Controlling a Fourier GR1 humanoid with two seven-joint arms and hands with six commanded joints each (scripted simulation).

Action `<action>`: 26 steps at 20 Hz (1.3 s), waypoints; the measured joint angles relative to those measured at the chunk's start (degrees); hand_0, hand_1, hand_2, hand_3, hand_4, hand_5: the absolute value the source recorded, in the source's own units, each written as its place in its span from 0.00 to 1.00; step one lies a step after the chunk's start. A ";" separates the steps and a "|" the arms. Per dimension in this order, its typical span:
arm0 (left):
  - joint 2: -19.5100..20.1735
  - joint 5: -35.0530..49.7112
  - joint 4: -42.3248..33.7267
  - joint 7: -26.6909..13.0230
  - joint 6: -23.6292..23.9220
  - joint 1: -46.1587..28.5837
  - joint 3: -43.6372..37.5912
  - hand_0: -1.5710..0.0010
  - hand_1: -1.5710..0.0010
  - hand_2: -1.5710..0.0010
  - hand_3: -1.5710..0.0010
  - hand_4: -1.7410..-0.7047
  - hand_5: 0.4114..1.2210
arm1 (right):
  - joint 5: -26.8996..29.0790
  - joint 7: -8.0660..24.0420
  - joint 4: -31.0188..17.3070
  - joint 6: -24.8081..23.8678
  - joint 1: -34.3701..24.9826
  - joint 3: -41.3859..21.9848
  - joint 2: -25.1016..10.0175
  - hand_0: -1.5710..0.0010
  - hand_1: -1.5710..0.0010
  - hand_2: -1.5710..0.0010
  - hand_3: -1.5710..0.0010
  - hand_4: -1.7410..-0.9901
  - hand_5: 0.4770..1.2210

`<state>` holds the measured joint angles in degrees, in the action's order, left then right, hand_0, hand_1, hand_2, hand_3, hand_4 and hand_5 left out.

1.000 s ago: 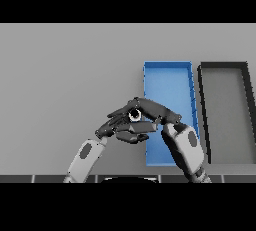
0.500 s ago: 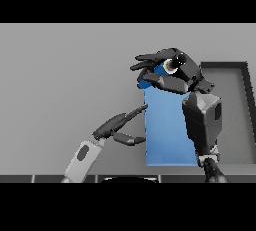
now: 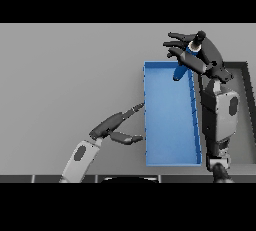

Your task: Pick up the blue pipe and place it into the blue bin.

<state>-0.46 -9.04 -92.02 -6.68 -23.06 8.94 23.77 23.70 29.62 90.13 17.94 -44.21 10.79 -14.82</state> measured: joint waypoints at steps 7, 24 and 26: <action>-0.01 -1.14 0.93 2.14 0.65 -0.03 0.24 1.00 1.00 1.00 1.00 0.79 0.06 | -8.00 5.30 -0.34 -1.36 10.61 -0.01 1.78 0.00 0.00 0.00 0.00 0.32 1.00; 0.24 -2.19 1.44 2.85 1.55 1.42 -0.20 1.00 1.00 1.00 1.00 0.79 0.10 | 19.05 5.30 -15.10 -30.75 16.67 -33.57 -20.28 0.45 0.48 0.50 0.85 0.45 0.89; 0.20 -1.94 1.36 2.70 1.56 1.32 -0.36 1.00 1.00 1.00 1.00 0.79 0.10 | 22.78 5.33 -15.04 -34.13 14.63 -38.63 -23.30 0.65 0.67 0.68 0.90 0.54 0.85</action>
<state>-0.26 -10.98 -90.66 -3.97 -21.51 10.27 23.41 46.48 34.95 75.08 -16.19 -29.57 -27.83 -38.12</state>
